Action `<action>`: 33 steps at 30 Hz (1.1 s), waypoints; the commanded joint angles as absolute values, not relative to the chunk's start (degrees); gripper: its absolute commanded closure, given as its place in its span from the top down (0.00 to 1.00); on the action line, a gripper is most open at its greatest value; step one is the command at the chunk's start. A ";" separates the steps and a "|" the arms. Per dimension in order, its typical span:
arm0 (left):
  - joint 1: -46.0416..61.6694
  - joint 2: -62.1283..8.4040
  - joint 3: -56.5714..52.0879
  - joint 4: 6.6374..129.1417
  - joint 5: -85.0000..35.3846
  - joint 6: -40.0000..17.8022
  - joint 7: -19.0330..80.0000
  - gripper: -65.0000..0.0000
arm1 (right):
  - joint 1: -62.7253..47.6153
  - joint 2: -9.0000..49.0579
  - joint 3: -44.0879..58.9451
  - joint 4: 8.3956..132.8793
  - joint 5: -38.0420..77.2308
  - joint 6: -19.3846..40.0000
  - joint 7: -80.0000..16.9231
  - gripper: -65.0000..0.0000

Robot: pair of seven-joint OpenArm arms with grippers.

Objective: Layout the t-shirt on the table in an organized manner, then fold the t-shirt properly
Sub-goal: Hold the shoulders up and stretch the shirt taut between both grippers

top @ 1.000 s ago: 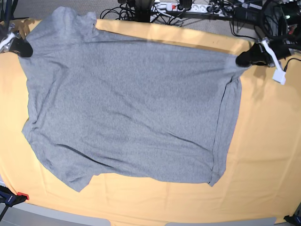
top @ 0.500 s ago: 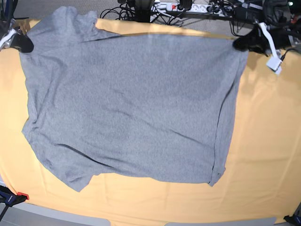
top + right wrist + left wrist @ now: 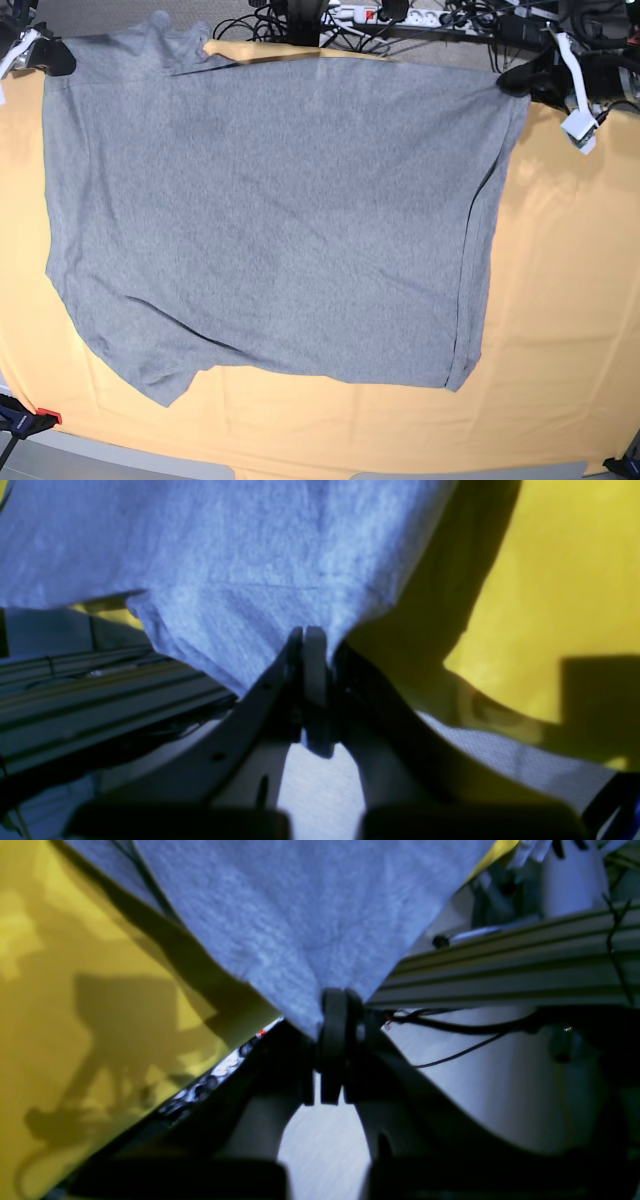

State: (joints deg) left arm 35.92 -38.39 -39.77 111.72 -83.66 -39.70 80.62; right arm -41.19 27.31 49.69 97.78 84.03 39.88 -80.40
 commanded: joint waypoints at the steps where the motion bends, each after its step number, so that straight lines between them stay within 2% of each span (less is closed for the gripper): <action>1: 36.56 -40.60 -40.32 112.51 -85.00 -40.00 80.00 0.00 | -42.28 28.42 50.28 98.98 85.00 40.00 -80.00 0.00; 6: 36.71 -42.92 -40.32 112.51 -85.00 -40.00 80.00 0.00 | -42.54 28.45 50.28 99.44 80.62 40.00 -80.00 0.00; 17: 43.11 -42.92 -40.40 112.51 -85.00 -40.00 80.00 0.00 | -42.52 28.45 50.28 99.44 80.97 40.00 -80.00 0.00; 25: 35.09 -43.00 -41.06 112.51 -85.00 -40.00 80.00 0.00 | -41.45 28.47 50.28 99.44 85.00 40.00 -80.00 0.00; 33: 27.11 -42.85 -41.06 112.51 -85.00 -40.00 78.41 0.00 | -34.57 28.47 50.30 99.44 85.00 40.00 -80.00 0.00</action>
